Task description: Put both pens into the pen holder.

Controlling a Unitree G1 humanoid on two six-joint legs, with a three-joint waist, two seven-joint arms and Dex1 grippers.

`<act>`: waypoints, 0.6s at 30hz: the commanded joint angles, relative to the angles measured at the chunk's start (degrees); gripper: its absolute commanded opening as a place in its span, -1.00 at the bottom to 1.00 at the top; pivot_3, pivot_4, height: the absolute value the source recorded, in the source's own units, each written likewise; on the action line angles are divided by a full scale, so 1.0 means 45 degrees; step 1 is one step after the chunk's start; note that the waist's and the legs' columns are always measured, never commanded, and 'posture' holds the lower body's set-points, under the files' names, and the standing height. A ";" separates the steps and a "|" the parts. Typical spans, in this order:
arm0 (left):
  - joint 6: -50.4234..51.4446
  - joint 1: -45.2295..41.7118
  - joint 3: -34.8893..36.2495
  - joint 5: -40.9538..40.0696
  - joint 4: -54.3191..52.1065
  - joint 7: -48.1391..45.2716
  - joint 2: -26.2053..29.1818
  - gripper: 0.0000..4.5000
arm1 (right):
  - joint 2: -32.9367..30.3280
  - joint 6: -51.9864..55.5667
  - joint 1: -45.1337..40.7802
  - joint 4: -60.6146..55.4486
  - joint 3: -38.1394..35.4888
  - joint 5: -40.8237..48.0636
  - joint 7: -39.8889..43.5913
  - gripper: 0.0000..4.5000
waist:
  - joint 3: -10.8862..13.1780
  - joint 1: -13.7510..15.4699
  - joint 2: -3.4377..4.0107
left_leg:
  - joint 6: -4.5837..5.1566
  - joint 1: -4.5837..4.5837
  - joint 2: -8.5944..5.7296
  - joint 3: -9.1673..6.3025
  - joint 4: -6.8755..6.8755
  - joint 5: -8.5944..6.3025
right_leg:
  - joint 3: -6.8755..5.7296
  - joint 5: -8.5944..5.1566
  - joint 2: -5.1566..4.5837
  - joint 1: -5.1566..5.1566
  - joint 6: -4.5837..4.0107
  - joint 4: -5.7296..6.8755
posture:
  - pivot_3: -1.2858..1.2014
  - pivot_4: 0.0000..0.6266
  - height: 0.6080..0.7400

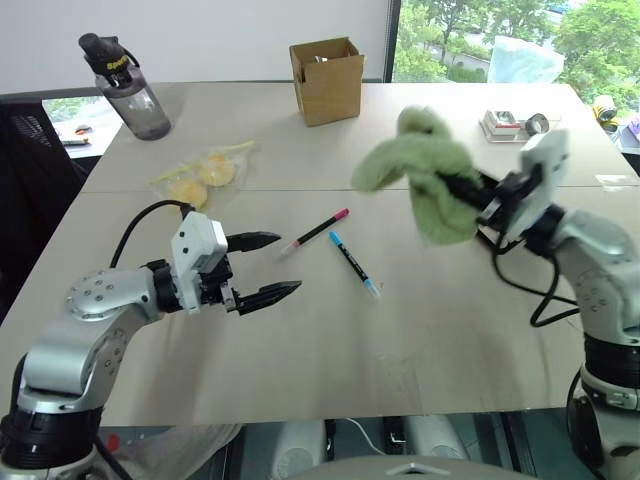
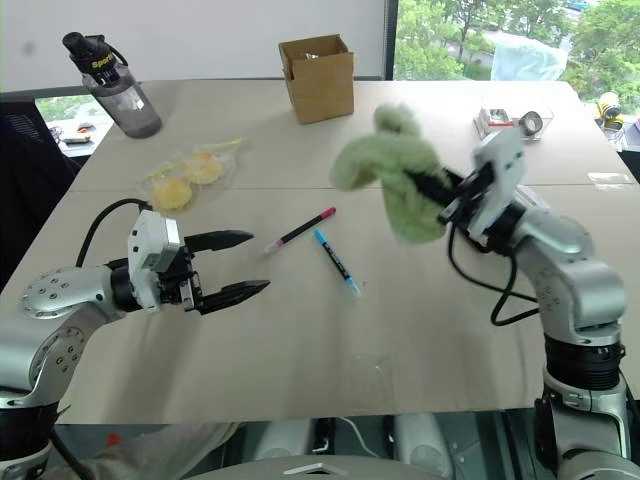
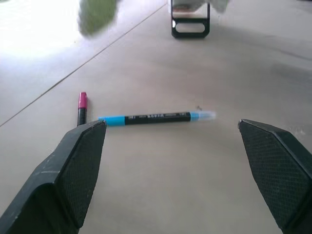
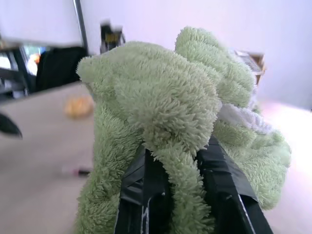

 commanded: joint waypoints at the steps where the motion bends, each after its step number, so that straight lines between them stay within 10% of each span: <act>1: 0.0505 -0.1308 -0.0331 -0.0875 -0.0406 0.0273 -0.0331 1.00 | -0.1108 0.1321 -0.0767 0.0544 -0.2881 0.1771 -0.1815 -0.99 | 0.0004 0.0093 0.0001 | 0.0001 -0.0005 -0.0011 -0.0002 0.0001 0.0001 | -0.0006 0.0001 0.0006 -0.0001 0.0000 0.0002 | 0.03 -0.52 0.93; 15: 0.1060 -0.3896 -0.1890 -0.1380 0.0208 -0.0434 -0.1088 1.00 | -0.6596 0.0410 0.4752 0.4252 -0.5614 -0.1600 0.0026 -0.99 | -0.0005 -0.0024 0.0023 | 0.0010 0.0018 -0.0016 0.0019 -0.0038 -0.0004 | 0.0086 -0.0005 0.0052 0.0002 0.0013 -0.0046 | 0.03 -0.52 0.93; 18: 0.1001 -0.4006 -0.1977 -0.1275 0.0314 -0.0577 -0.1109 1.00 | -0.6942 0.0343 0.5892 0.4168 -0.5649 -0.2100 0.0658 -0.43 | -0.0005 -0.0122 0.0023 | 0.0011 0.0028 -0.0021 0.0035 -0.0034 -0.0005 | 0.0109 -0.0007 0.0070 0.0003 0.0017 -0.0039 | 0.03 -0.52 0.93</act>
